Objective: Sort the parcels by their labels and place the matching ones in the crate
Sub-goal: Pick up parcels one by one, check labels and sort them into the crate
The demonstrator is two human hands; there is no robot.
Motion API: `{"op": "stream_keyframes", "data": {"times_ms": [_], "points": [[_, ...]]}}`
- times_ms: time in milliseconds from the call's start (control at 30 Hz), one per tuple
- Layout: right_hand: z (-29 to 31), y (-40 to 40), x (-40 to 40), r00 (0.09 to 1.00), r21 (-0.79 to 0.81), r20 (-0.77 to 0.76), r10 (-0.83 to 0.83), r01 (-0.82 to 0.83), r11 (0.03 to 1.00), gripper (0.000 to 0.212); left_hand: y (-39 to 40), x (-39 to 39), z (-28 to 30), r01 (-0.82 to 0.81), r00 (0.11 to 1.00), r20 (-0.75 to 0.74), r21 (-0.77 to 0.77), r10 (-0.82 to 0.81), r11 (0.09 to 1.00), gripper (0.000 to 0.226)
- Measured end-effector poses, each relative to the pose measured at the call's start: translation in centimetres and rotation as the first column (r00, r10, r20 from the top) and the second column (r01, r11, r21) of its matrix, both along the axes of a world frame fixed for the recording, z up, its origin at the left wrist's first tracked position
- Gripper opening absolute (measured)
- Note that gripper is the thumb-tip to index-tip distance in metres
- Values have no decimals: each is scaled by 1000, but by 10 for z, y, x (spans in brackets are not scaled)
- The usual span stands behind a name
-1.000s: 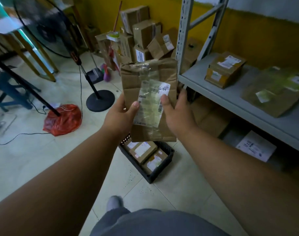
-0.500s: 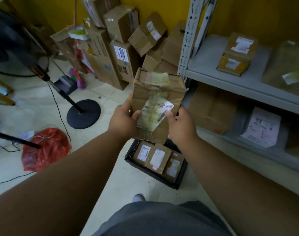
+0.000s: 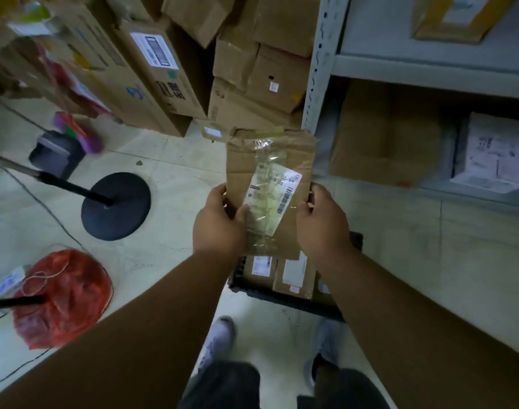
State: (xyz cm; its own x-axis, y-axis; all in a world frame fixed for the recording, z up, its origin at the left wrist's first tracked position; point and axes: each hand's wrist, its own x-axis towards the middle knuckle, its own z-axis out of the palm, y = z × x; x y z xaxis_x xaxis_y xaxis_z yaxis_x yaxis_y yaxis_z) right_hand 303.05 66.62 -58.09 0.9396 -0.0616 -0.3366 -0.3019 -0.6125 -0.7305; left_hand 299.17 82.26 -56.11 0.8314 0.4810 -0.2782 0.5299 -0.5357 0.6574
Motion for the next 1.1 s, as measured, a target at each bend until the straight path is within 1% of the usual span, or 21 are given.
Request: {"op": "stream_keyframes", "data": {"times_ms": [133, 267, 333, 433, 533, 600, 633, 733, 800, 867, 967, 1000, 1067, 1100], "points": [[-93, 36, -15, 989, 29, -139, -58, 63, 998, 44, 40, 3, -83, 125, 988, -79, -60, -130, 990, 43], [-172, 75, -36, 978, 57, -172, -120, 132, 990, 54, 76, -3, -175, 223, 962, -143, -93, -234, 970, 25], [-205, 89, -44, 974, 60, -176, -141, 153, 986, 59, 87, -5, -214, 240, 949, -188, -92, -253, 967, 25], [-252, 101, -51, 974, 60, -185, -127, 141, 988, 62, 98, -11, -265, 247, 937, -227, -108, -266, 963, 23], [-291, 103, -61, 975, 56, -203, -92, 105, 993, 64, 104, -18, -309, 246, 938, -223, -111, -266, 963, 17], [-315, 100, -66, 974, 15, -207, -92, 97, 995, 60, 101, -24, -334, 291, 925, -222, -113, -310, 950, 22], [-326, 98, -69, 973, -18, -210, -96, 95, 995, 56, 99, -28, -344, 335, 906, -236, -112, -352, 936, 26], [-358, 95, -79, 979, -106, -196, -63, 43, 993, 30, 94, -38, -373, 474, 839, -264, -74, -476, 877, 46], [-374, 90, -87, 981, -168, -187, -43, 12, 986, 19, 90, -41, -386, 510, 823, -261, -48, -504, 859, 52], [-381, 85, -92, 982, -209, -190, -11, -30, 977, 23, 86, -43, -393, 513, 820, -264, -58, -509, 856, 55], [-385, 86, -96, 978, -232, -199, 67, -113, 966, 39, 84, -49, -399, 528, 815, -248, -54, -523, 848, 79], [-388, 87, -95, 976, -250, -201, 87, -137, 958, 43, 83, -50, -404, 542, 812, -232, -38, -535, 839, 81], [-397, 88, -93, 968, -326, -223, 112, -182, 928, 43, 82, -49, -416, 602, 774, -271, 33, -573, 798, 74], [-401, 88, -91, 962, -379, -239, 128, -214, 900, 39, 82, -48, -421, 652, 734, -326, 90, -596, 753, 67]]}}
